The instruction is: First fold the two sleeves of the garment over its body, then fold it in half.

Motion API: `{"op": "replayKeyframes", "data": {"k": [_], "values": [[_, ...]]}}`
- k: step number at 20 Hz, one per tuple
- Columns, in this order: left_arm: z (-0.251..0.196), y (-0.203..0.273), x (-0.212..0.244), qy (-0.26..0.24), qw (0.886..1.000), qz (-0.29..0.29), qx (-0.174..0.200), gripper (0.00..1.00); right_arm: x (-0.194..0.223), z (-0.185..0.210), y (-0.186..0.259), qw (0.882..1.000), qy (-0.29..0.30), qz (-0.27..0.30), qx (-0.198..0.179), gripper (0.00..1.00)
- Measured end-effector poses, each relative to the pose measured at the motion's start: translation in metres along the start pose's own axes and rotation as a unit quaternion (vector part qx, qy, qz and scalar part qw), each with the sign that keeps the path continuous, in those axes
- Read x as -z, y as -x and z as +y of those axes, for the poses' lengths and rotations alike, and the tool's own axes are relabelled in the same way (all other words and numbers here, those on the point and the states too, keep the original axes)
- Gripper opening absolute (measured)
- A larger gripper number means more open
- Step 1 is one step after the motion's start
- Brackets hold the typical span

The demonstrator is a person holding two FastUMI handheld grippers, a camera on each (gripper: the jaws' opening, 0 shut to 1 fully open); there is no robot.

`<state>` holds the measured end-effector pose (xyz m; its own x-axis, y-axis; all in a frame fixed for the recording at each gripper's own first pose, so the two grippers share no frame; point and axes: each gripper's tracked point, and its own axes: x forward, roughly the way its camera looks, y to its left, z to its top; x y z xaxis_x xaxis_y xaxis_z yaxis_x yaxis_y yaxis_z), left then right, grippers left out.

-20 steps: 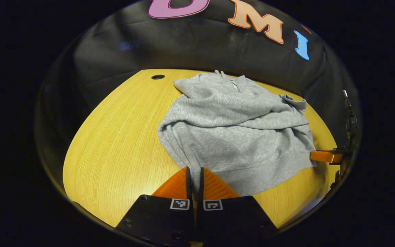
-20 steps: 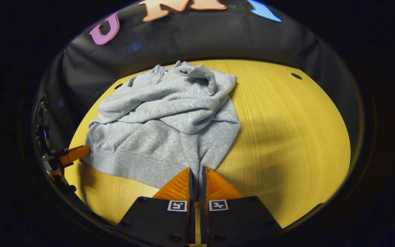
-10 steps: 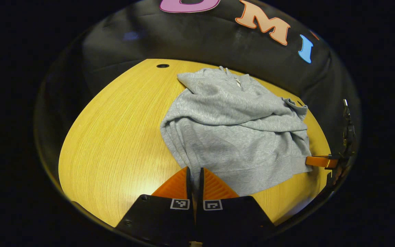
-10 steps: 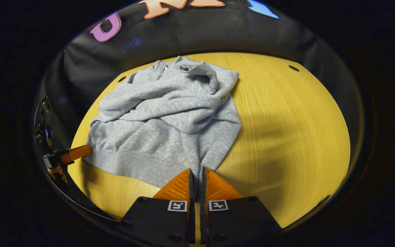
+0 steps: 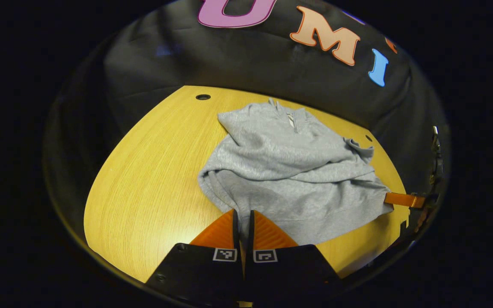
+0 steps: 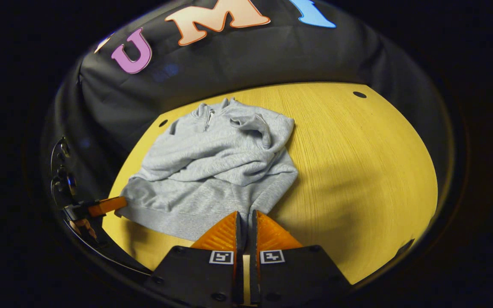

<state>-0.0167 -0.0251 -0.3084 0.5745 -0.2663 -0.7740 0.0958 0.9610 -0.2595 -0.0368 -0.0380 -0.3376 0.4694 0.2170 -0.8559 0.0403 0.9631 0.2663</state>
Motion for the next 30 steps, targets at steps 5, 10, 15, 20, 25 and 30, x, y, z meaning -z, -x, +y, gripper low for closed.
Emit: {"op": "replayKeyframes", "data": {"k": [5,10,15,20,25,30], "values": [[-0.004,0.001,-0.041,0.014,1.000,-0.019,0.009,0.00,-0.036,0.011,0.003,0.999,-0.039,-0.016,-0.023,0.08],[-0.002,-0.006,-0.070,0.027,0.999,-0.022,0.018,0.00,-0.067,0.017,0.005,0.995,-0.084,-0.018,-0.043,0.08],[-0.003,-0.023,-0.101,0.035,0.999,-0.017,0.032,0.00,-0.099,0.024,-0.010,0.986,-0.155,-0.001,-0.063,0.10],[-0.003,-0.044,-0.129,0.069,0.996,-0.005,0.053,0.00,-0.122,0.023,-0.027,0.973,-0.216,0.024,-0.072,0.08],[0.005,-0.071,-0.128,0.100,0.992,0.045,0.062,0.00,-0.129,0.021,-0.052,0.953,-0.287,0.060,-0.077,0.08],[0.013,-0.102,-0.129,0.129,0.986,0.088,0.065,0.00,-0.135,0.018,-0.085,0.942,-0.320,0.074,-0.070,0.08]]}}
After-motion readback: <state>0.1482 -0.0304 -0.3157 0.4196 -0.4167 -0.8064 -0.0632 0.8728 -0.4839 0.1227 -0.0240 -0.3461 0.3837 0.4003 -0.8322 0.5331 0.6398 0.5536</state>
